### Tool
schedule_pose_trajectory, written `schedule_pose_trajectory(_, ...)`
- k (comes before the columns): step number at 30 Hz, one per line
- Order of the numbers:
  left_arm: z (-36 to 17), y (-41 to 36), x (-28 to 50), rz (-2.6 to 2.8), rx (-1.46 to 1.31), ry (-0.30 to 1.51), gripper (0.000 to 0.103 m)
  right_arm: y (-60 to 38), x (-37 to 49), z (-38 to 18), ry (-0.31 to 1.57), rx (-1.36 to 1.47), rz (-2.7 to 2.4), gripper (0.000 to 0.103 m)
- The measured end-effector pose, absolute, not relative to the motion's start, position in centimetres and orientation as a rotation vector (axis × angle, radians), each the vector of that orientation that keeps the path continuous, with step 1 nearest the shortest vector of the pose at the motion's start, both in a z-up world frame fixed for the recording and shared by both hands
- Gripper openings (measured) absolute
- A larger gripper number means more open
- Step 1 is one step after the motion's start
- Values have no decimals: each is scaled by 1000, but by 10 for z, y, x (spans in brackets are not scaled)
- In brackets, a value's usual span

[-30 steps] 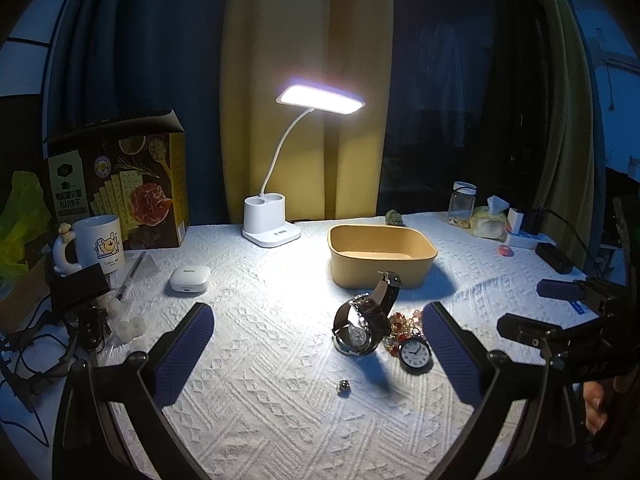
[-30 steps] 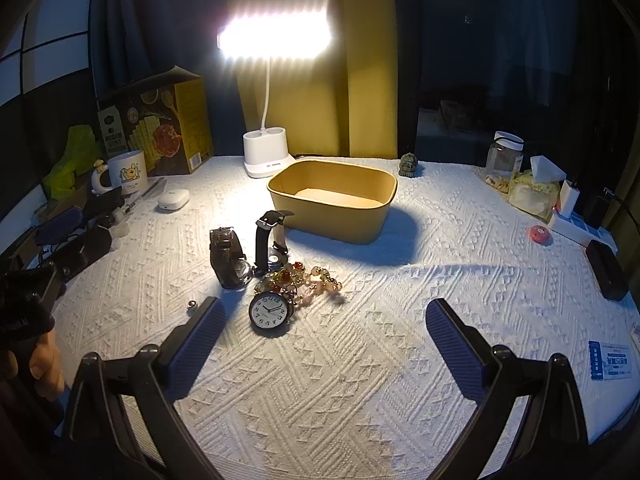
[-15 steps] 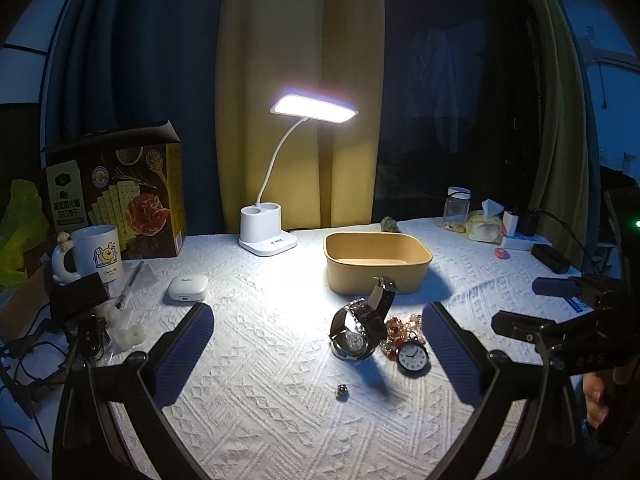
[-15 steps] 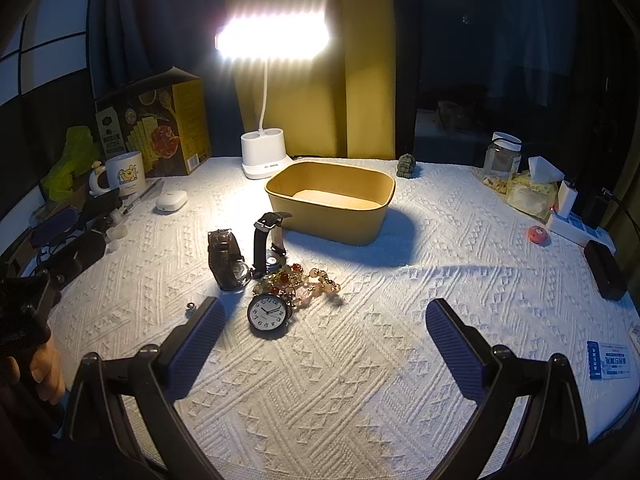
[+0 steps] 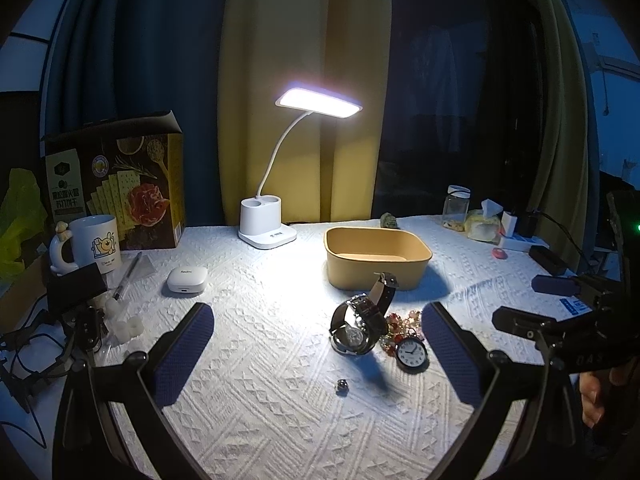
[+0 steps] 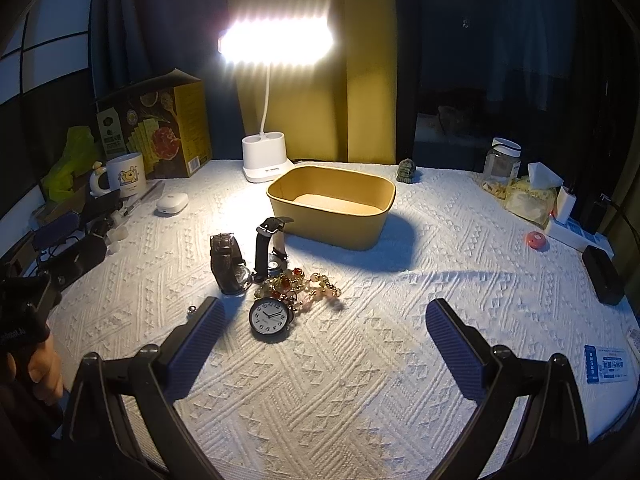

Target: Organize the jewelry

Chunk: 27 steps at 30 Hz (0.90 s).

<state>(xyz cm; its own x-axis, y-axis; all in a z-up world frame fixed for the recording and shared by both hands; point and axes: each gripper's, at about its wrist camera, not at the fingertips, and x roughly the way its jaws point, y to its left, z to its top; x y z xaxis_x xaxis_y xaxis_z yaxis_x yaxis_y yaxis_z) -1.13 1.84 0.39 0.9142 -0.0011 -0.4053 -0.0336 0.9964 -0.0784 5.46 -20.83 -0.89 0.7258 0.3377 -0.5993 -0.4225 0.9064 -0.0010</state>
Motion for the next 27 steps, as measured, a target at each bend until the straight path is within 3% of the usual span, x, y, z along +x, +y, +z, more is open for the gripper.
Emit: schedule_pose_trajectory(27,2,24,-9,-1,-108,422,103,-201,59,-8,636,-154,419,100)
